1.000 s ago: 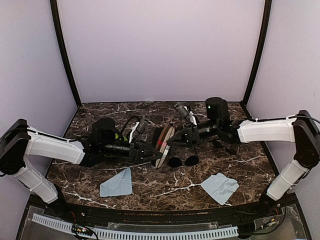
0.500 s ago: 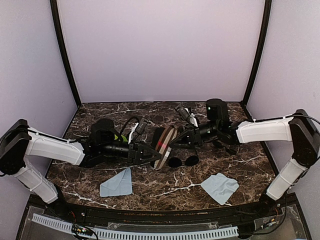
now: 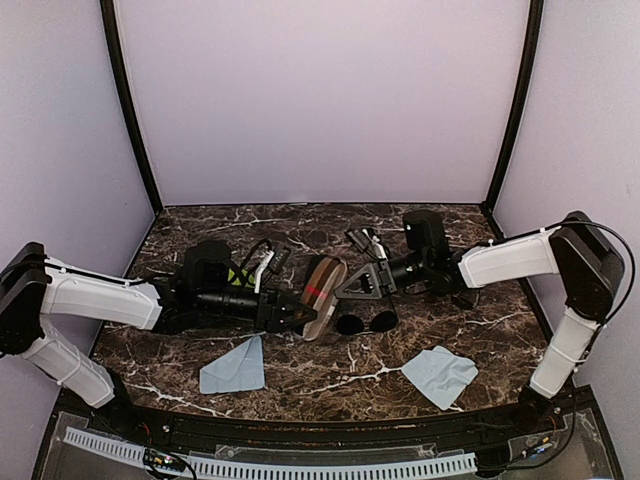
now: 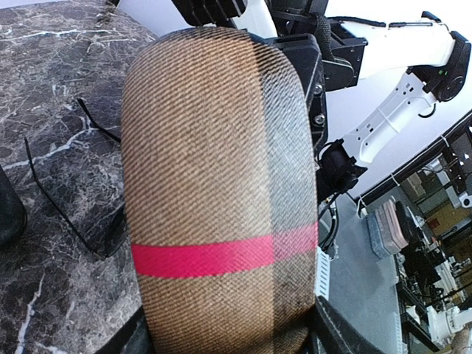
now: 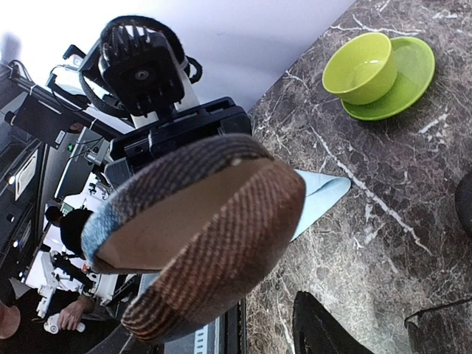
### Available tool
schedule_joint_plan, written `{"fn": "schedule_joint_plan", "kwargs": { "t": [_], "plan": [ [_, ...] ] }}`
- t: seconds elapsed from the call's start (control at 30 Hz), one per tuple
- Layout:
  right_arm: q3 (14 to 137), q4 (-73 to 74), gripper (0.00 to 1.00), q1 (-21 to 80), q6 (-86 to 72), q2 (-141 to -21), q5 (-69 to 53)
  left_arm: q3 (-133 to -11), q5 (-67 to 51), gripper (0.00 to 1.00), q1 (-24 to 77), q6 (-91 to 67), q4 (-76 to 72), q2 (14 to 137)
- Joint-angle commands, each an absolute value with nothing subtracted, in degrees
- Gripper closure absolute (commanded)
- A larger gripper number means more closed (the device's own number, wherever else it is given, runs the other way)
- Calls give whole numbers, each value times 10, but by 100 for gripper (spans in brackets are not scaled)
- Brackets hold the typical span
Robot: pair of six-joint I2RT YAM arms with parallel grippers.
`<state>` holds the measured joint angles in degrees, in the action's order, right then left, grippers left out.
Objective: Organize the sunglasses
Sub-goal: Open the sunglasses case.
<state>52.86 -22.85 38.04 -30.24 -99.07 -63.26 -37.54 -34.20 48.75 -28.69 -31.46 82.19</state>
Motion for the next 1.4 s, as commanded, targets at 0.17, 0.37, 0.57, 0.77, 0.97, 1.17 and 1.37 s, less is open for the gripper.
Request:
{"fn": "schedule_joint_plan", "kwargs": {
  "t": [0.17,0.37,0.57,0.77,0.97,1.17,1.37],
  "plan": [
    [527,-140,64,344,-355,-1015,-417,-412,-456,100,533,-177,-374,756],
    [517,-170,64,348,-398,-1015,-400,-434,-435,100,550,-138,-325,773],
    [498,-236,64,347,-459,-1014,-397,-446,-428,100,562,-125,-307,788],
    [480,-318,64,344,-503,-1027,-404,-450,-429,100,567,-117,-297,794],
    [476,-342,64,343,-503,-1031,-404,-452,-404,100,571,-110,-289,798],
    [468,-347,64,345,-503,-1013,-404,-453,-387,100,571,-118,-289,804],
    [439,-405,69,357,-564,-997,-328,-458,-370,100,572,-144,-308,823]
  ]
}}
